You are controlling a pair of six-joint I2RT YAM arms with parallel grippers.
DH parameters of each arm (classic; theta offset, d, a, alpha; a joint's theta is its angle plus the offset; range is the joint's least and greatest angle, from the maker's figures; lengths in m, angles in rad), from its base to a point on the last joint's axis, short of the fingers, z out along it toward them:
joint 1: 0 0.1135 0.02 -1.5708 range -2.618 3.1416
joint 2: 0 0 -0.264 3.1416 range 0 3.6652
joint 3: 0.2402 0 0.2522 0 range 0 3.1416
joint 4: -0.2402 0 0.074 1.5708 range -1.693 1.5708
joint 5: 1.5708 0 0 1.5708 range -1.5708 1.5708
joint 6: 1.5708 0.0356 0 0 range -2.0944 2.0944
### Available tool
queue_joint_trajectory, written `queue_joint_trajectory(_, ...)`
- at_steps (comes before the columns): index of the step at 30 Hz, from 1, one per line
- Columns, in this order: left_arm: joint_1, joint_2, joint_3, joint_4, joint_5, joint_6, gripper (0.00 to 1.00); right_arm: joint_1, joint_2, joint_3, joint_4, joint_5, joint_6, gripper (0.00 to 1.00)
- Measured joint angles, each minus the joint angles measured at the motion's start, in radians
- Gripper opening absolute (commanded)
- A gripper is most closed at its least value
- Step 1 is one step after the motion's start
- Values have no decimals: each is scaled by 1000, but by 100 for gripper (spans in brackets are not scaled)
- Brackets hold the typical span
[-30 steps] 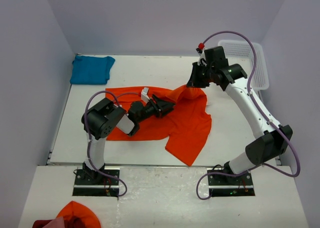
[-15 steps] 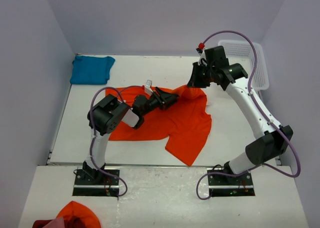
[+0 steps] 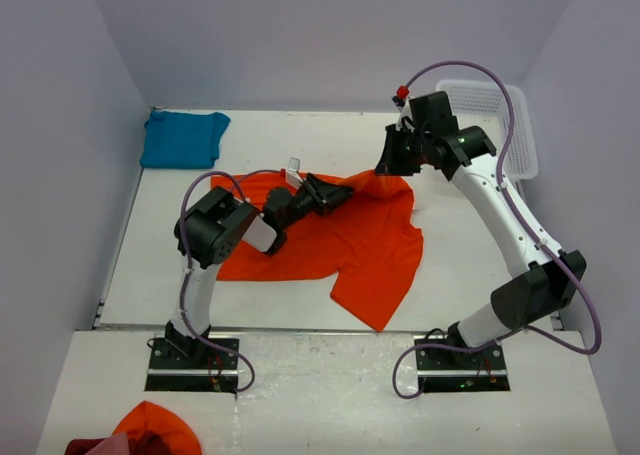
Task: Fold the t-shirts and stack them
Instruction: Flatten out the tshirt
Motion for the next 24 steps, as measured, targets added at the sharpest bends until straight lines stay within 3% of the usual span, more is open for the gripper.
queue_joint_trajectory(24, 71, -40, 59, 0, -3, -2, 28, 8, 24, 8, -8, 0, -7, 0)
